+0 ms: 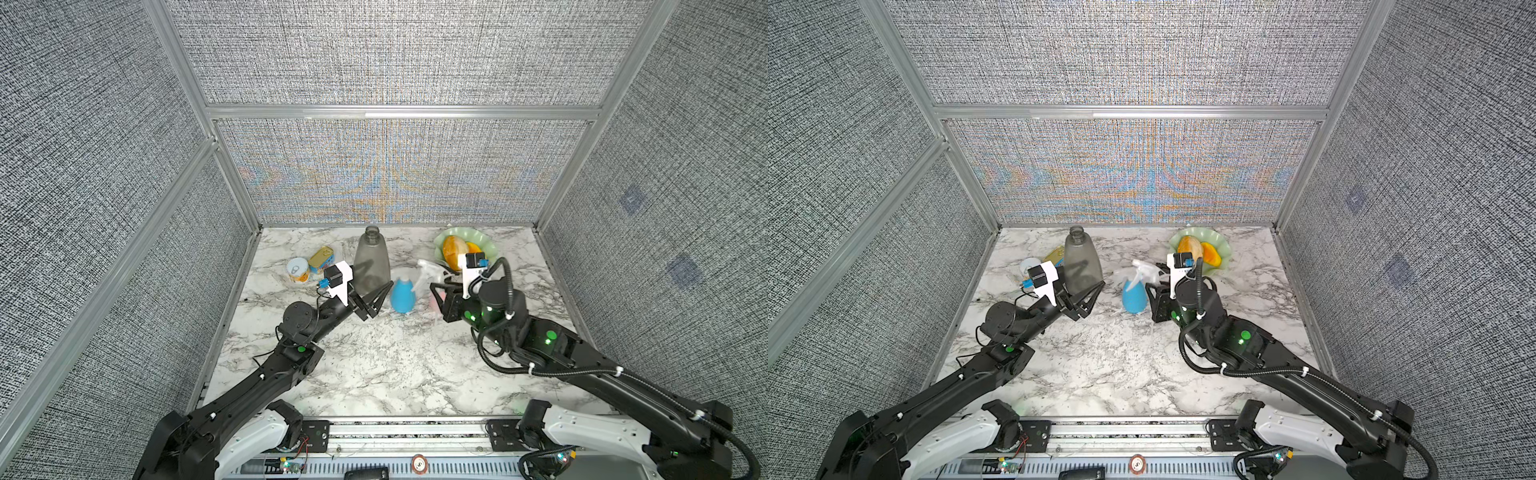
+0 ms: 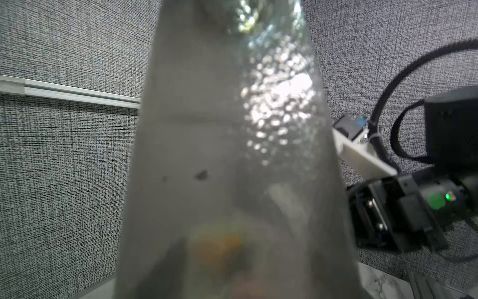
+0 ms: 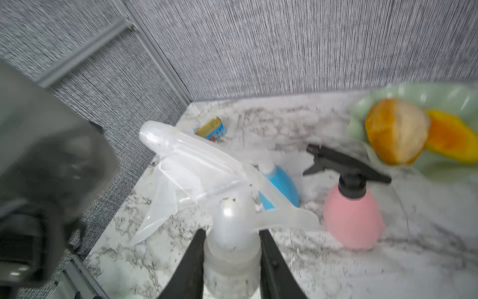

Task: Attach spray nozzles to spray bottles
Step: Pick up the spray nozzle from the center of the board, then insert the spray nozzle into the spray bottle.

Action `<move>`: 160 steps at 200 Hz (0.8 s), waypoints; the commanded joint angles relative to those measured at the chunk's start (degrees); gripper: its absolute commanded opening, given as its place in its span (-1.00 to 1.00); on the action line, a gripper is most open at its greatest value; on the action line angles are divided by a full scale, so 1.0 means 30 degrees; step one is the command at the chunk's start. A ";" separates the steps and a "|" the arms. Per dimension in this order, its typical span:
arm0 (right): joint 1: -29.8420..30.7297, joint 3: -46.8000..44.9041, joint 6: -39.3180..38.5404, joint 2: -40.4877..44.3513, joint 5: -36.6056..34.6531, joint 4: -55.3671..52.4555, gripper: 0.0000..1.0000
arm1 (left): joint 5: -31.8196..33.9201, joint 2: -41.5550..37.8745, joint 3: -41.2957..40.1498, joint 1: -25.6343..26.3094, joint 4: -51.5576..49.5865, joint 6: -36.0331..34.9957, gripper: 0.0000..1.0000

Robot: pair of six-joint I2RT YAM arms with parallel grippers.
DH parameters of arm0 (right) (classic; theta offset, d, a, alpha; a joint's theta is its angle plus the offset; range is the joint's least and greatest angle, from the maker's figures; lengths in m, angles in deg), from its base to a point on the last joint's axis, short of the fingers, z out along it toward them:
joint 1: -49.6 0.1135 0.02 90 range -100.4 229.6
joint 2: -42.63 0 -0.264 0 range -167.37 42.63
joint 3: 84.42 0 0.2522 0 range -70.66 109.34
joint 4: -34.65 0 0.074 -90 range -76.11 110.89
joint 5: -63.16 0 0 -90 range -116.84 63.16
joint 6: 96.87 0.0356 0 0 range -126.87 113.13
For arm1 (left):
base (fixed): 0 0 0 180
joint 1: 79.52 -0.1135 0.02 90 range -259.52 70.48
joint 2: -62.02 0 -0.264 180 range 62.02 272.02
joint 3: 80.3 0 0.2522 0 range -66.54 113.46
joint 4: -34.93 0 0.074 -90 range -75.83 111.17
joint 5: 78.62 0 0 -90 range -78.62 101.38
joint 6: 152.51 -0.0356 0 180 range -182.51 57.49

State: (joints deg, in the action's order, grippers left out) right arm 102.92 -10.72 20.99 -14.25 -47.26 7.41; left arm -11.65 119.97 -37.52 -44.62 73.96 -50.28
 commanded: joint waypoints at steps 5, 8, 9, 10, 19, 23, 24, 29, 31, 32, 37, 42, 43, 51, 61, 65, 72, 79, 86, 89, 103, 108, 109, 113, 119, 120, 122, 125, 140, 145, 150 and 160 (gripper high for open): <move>0.0179 0.1234 -0.4258 0.0065 -0.2136 0.3573 -0.41 | -0.1996 0.0598 -0.0129 -0.0001 0.1737 -0.0398 0.41; 0.0211 0.1318 -0.4574 0.0061 -0.2103 0.4047 -0.41 | -0.2074 0.0677 -0.0122 0.0003 0.1807 -0.0387 0.41; 0.0213 0.1362 -0.4689 0.0063 -0.2071 0.4196 -0.41 | -0.2106 0.0699 -0.0151 0.0016 0.1831 -0.0386 0.41; 0.0228 0.1384 -0.4804 0.0064 -0.2055 0.4344 -0.41 | -0.2137 0.0725 -0.0150 0.0008 0.1857 -0.0385 0.41; 0.0357 0.1683 -0.5879 0.0037 -0.1895 0.5537 -0.40 | -0.2384 0.0877 -0.0150 0.0028 0.1964 -0.0421 0.41; 0.0387 0.1883 -0.6328 0.0010 -0.1853 0.5981 -0.41 | -0.2416 0.0896 -0.0189 0.0043 0.1993 -0.0415 0.42; 0.0403 0.1923 -0.6430 -0.0007 -0.1858 0.6101 -0.41 | -0.2424 0.0926 -0.0199 0.0036 0.2012 -0.0429 0.42; 0.0453 0.2168 -0.7004 -0.0073 -0.1747 0.6649 -0.41 | -0.2454 0.0978 -0.0235 0.0043 0.2139 -0.0424 0.42; 0.0458 0.2307 -0.7184 -0.0109 -0.1695 0.6796 -0.41 | -0.2459 0.0983 -0.0252 0.0054 0.2204 -0.0424 0.42; 0.0468 0.2354 -0.7297 -0.0140 -0.1677 0.6904 -0.41 | -0.2460 0.1013 -0.0289 0.0056 0.2249 -0.0419 0.42; 0.0492 0.2652 -0.7730 -0.0239 -0.1579 0.7348 -0.40 | -0.2512 0.1081 -0.0364 0.0073 0.2479 -0.0429 0.43; 0.0533 0.2998 -0.8118 -0.0366 -0.1398 0.7851 -0.41 | -0.2547 0.1163 -0.0464 0.0086 0.2734 -0.0418 0.43; 0.0535 0.3066 -0.8189 -0.0385 -0.1367 0.7944 -0.41 | -0.2548 0.1191 -0.0483 0.0087 0.2792 -0.0416 0.43; 0.0525 0.3566 -0.8696 -0.0609 -0.0804 0.8650 -0.41 | -0.2571 0.1329 -0.0601 0.0142 0.3105 -0.0396 0.43; 0.0592 0.4178 -0.9210 -0.0981 0.0066 0.9599 -0.41 | -0.2756 0.1543 -0.0622 0.0244 0.3260 -0.0429 0.43; 0.0649 0.4423 -0.9378 -0.1127 0.0291 0.9958 -0.41 | -0.2807 0.1620 -0.0597 0.0275 0.3221 -0.0421 0.43; 0.0766 0.4833 -0.9584 -0.1428 0.0581 1.0564 -0.41 | -0.2884 0.1731 -0.0561 0.0319 0.3132 -0.0444 0.43; 0.0883 0.5216 -0.9744 -0.1711 0.0964 1.1100 -0.41 | -0.2926 0.1893 -0.0568 0.0378 0.3139 -0.0471 0.43; 0.0989 0.5570 -0.9954 -0.2026 0.1339 1.1550 -0.41 | -0.2933 0.1999 -0.0564 0.0460 0.3144 -0.0537 0.43; 0.1004 0.5728 -0.9999 -0.2152 0.1466 1.1742 -0.41 | -0.2938 0.2016 -0.0575 0.0467 0.3136 -0.0539 0.43; 0.1067 0.6285 -1.0221 -0.2767 0.2150 1.2673 -0.42 | -0.2930 0.2181 -0.0590 0.0552 0.3151 -0.0605 0.43; 0.1096 0.6559 -1.0276 -0.3014 0.2393 1.2841 -0.42 | -0.2908 0.2224 -0.0604 0.0578 0.3129 -0.0604 0.43; 0.1095 0.6619 -1.0279 -0.3072 0.2433 1.2856 -0.42 | -0.2904 0.2234 -0.0597 0.0582 0.3122 -0.0612 0.43; 0.1105 0.6919 -1.0217 -0.3250 0.2635 1.2870 -0.42 | -0.2901 0.2253 -0.0579 0.0585 0.3111 -0.0641 0.43; 0.1120 0.7433 -1.0128 -0.3569 0.2971 1.2685 -0.42 | -0.2907 0.2293 -0.0553 0.0585 0.3058 -0.0645 0.43; 0.1121 0.7496 -1.0132 -0.3598 0.3044 1.2661 -0.42 | -0.2919 0.2313 -0.0542 0.0585 0.3042 -0.0662 0.43; 0.1123 0.7733 -1.0105 -0.3715 0.3187 1.2569 -0.42 | -0.2891 0.2328 -0.0534 0.0585 0.3008 -0.0674 0.43; 0.1152 0.8038 -1.0062 -0.3883 0.3371 1.2437 -0.42 | -0.2859 0.2328 -0.0542 0.0582 0.2958 -0.0699 0.43; 0.1239 0.9337 -1.0083 -0.4664 0.4082 1.2037 -0.42 | -0.2723 0.2379 -0.0523 0.0585 0.2908 -0.0766 0.43; 0.1289 0.9645 -1.0152 -0.4877 0.4210 1.1998 -0.42 | -0.2753 0.2382 -0.0532 0.0585 0.2963 -0.0767 0.43; 0.1312 0.9982 -1.0222 -0.5114 0.4255 1.1875 -0.42 | -0.2738 0.2385 -0.0537 0.0585 0.2971 -0.0743 0.43; 0.1328 1.0527 -1.0277 -0.5494 0.4303 1.1619 -0.43 | -0.2638 0.2301 -0.0569 0.0585 0.2968 -0.0762 0.43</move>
State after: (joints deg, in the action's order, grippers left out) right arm 106.62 17.67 -8.56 -28.70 -37.54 41.38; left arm -19.80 126.99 -39.33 -42.85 81.02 -51.79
